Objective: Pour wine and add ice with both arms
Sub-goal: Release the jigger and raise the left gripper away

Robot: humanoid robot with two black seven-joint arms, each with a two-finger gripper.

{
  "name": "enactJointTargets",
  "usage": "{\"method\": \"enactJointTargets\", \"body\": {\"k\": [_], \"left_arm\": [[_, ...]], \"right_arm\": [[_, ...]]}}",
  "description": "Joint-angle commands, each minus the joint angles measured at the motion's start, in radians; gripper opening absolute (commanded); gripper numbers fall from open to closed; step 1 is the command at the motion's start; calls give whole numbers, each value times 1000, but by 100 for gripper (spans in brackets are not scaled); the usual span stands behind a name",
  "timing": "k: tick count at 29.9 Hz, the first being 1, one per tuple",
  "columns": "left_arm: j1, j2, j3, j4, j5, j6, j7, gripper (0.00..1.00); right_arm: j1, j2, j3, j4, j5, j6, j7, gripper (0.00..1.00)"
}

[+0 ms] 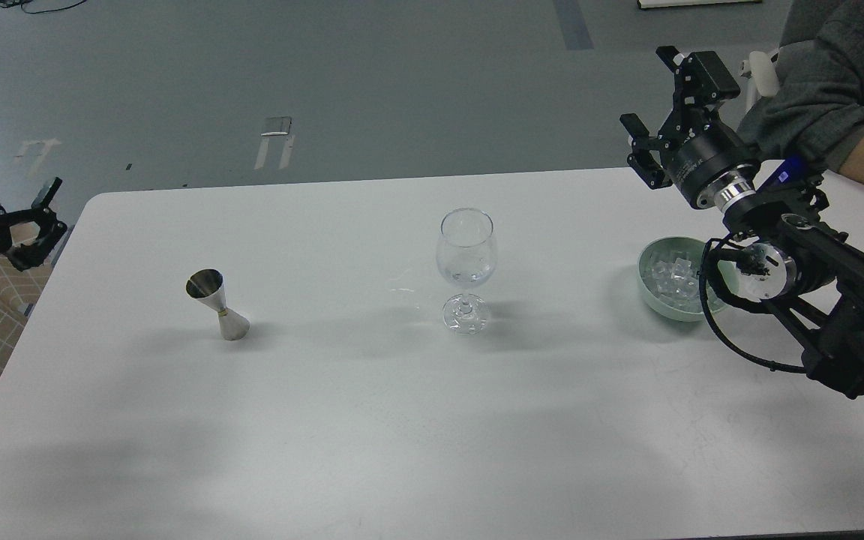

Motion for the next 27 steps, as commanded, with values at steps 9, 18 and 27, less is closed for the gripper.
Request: {"method": "enactJointTargets", "body": {"k": [9, 18, 27], "left_arm": [[-300, -50, 383, 84, 336, 313, -312, 98], [-358, -103, 569, 94, 330, 392, -311, 98], [-423, -162, 533, 149, 287, 412, -314, 98]], "right_arm": [[-2, -157, -67, 106, -49, 2, 0, 100], [-3, -394, -139, 244, -124, 5, -1, 100], [-5, -594, -204, 329, -392, 7, 2, 100]]}}
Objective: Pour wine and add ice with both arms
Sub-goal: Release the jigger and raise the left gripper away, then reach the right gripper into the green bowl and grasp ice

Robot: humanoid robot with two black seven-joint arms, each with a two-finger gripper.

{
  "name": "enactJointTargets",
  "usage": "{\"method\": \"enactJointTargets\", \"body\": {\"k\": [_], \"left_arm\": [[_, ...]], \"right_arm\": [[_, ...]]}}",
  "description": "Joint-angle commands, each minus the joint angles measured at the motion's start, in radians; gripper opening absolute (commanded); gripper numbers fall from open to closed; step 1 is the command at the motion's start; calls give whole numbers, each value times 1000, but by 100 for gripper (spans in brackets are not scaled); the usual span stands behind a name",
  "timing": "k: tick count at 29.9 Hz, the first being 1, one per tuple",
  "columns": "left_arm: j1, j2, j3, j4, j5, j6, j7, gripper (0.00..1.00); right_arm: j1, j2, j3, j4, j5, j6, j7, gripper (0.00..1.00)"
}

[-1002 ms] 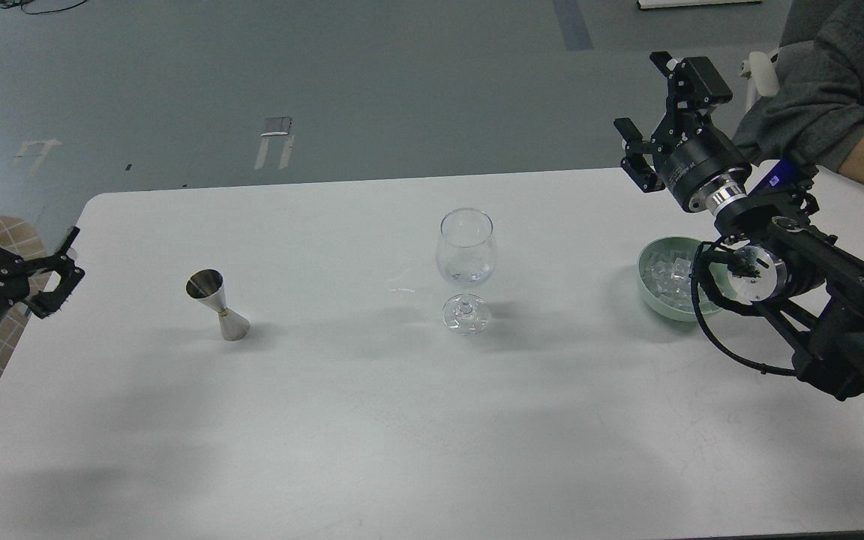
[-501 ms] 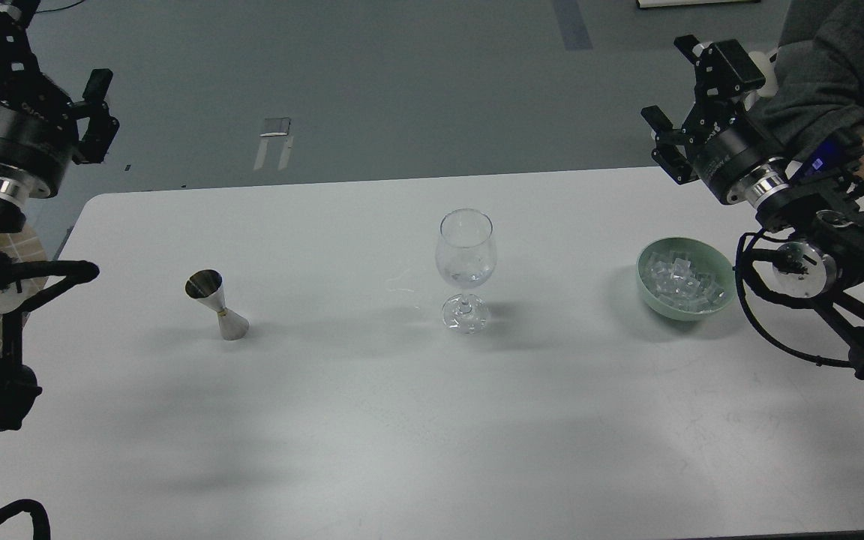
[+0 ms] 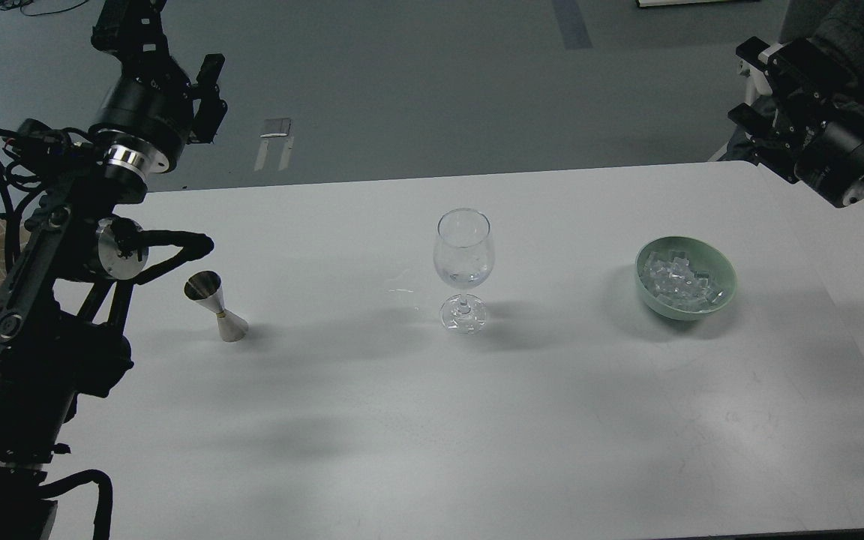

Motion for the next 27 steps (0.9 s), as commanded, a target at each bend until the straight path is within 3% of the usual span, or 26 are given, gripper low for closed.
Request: {"method": "enactJointTargets", "body": {"k": [1, 6, 14, 20, 27], "left_arm": [[7, -1, 0, 20, -56, -13, 17, 98], [39, -17, 17, 19, -148, -58, 18, 98], [50, -50, 17, 20, -154, -75, -8, 98], [50, -51, 14, 22, -154, -76, -23, 98], [55, -53, 10, 20, -155, -78, -25, 98]], "right_arm": [[1, -83, -35, 35, -146, 0, 3, 100], [-2, -138, -42, 45, -491, 0, 8, 100], [-72, -114, -47, 12, -976, -15, 11, 100], [-80, 18, -47, -134, -1121, -26, 11, 100], [-69, 136, -111, -223, -1127, -78, 11, 100]]}}
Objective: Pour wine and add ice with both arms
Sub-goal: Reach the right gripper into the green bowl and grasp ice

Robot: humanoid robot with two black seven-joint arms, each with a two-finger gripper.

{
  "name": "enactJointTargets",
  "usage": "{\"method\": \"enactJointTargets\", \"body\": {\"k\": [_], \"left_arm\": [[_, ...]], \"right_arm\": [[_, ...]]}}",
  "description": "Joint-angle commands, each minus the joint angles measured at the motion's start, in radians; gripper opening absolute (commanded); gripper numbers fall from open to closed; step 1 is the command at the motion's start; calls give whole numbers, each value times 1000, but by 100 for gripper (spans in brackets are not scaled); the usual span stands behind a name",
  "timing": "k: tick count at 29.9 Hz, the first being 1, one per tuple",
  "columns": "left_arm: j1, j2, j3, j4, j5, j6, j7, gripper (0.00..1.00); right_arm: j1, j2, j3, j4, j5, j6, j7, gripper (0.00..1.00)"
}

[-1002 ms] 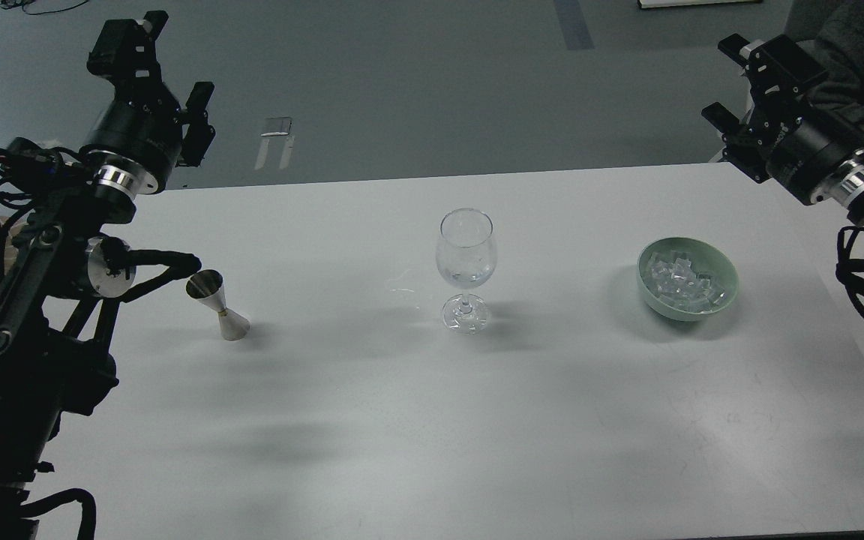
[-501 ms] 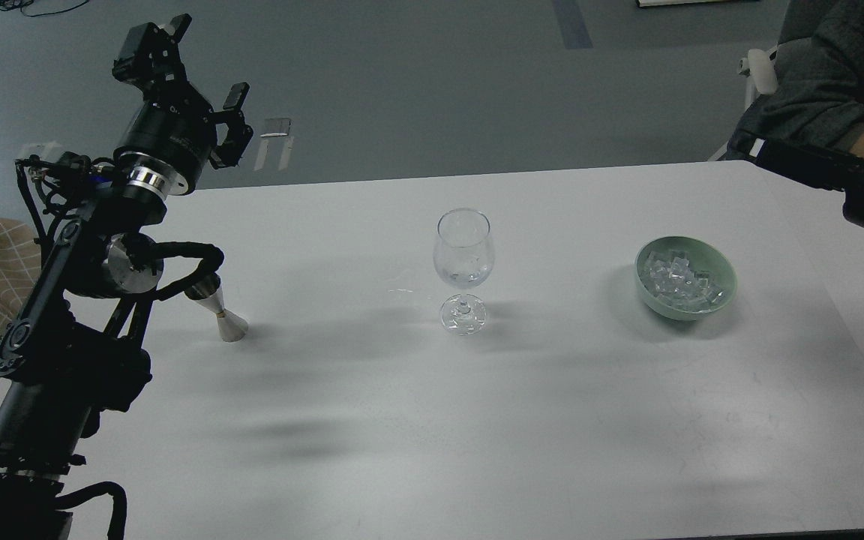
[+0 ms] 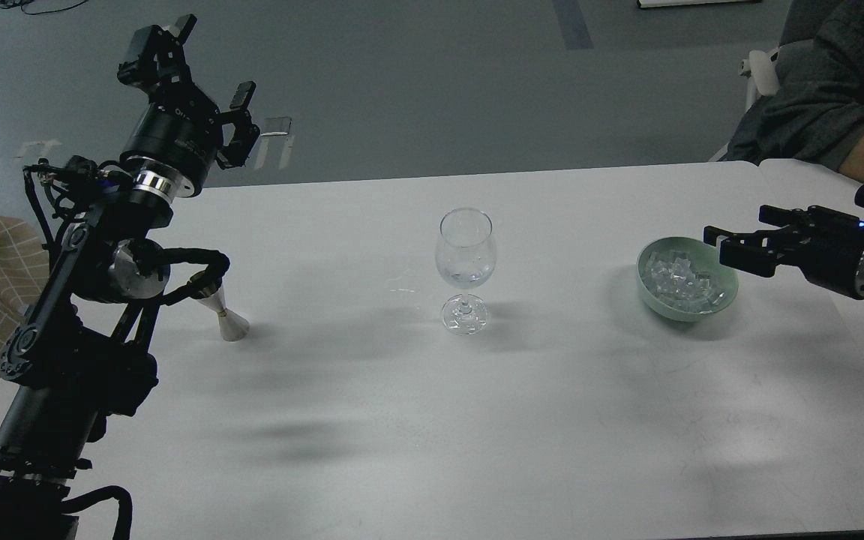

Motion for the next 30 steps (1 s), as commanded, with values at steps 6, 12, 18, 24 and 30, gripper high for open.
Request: {"method": "enactJointTargets", "body": {"k": [6, 12, 18, 24, 30], "left_arm": [[2, 1, 0, 0, -2, -9, -7, 98], [5, 0, -2, 0, -2, -12, -15, 98], [5, 0, -2, 0, 0, -15, -15, 98], [5, 1, -3, 0, -2, -15, -15, 98], [5, 1, -5, 0, -2, -15, -15, 98]], "right_arm": [[9, 78, -88, -78, -2, -50, 0, 98], [9, 92, -103, -107, -4, -77, 0, 81], [8, 113, -110, -124, -4, -77, -2, 63], [9, 143, -110, -153, -4, -77, -3, 60], [8, 144, -111, -154, -4, -77, -5, 60]]}}
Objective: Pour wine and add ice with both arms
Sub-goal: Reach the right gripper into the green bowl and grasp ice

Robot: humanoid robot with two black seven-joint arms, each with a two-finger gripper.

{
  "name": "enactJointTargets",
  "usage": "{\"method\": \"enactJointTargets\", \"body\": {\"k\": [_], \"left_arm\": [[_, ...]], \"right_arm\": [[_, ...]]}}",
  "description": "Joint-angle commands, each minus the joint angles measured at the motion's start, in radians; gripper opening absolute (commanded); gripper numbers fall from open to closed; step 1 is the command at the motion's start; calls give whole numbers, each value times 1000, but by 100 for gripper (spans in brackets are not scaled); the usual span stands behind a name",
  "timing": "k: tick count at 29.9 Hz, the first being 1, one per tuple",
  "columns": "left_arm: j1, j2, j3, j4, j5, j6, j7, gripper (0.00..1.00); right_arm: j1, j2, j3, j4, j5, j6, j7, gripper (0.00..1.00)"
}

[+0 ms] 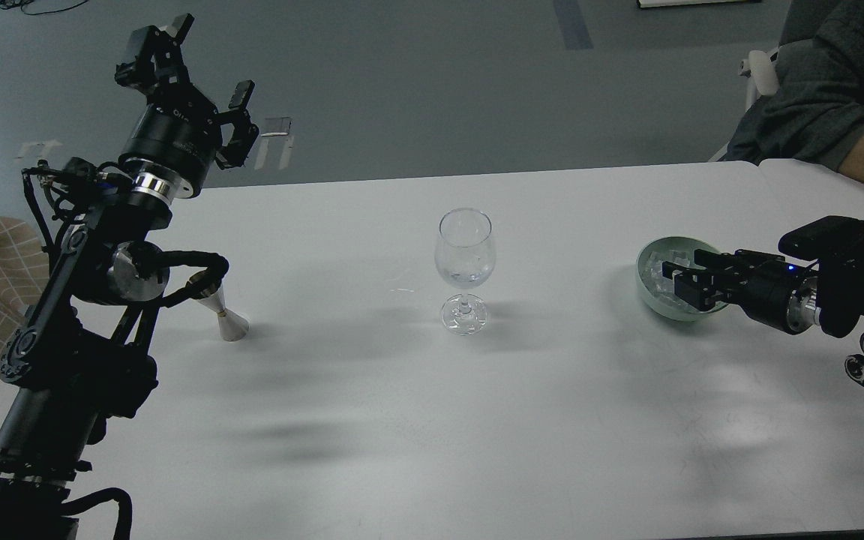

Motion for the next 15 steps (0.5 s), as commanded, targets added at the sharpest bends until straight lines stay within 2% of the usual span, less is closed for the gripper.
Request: {"method": "enactJointTargets", "body": {"k": [1, 3, 9, 11, 14, 15], "left_arm": [[-1, 1, -2, 0, 0, 0, 0, 98], [0, -1, -2, 0, 0, 0, 0, 98], [0, -1, -4, 0, 0, 0, 0, 98], [0, -1, -5, 0, 0, 0, 0, 98], [0, -1, -7, 0, 0, 0, -2, 98], [0, -1, -5, 0, -2, 0, -2, 98]], "right_arm": [[0, 1, -1, -3, 0, 0, 0, 59], [1, 1, -8, -4, 0, 0, -2, 59], [1, 1, -12, -3, 0, 0, -3, 48], [1, 1, -12, -3, 0, 0, -3, 38], [0, 1, -13, -1, 0, 0, -2, 30], [0, 1, -13, -1, 0, 0, -2, 23]]}}
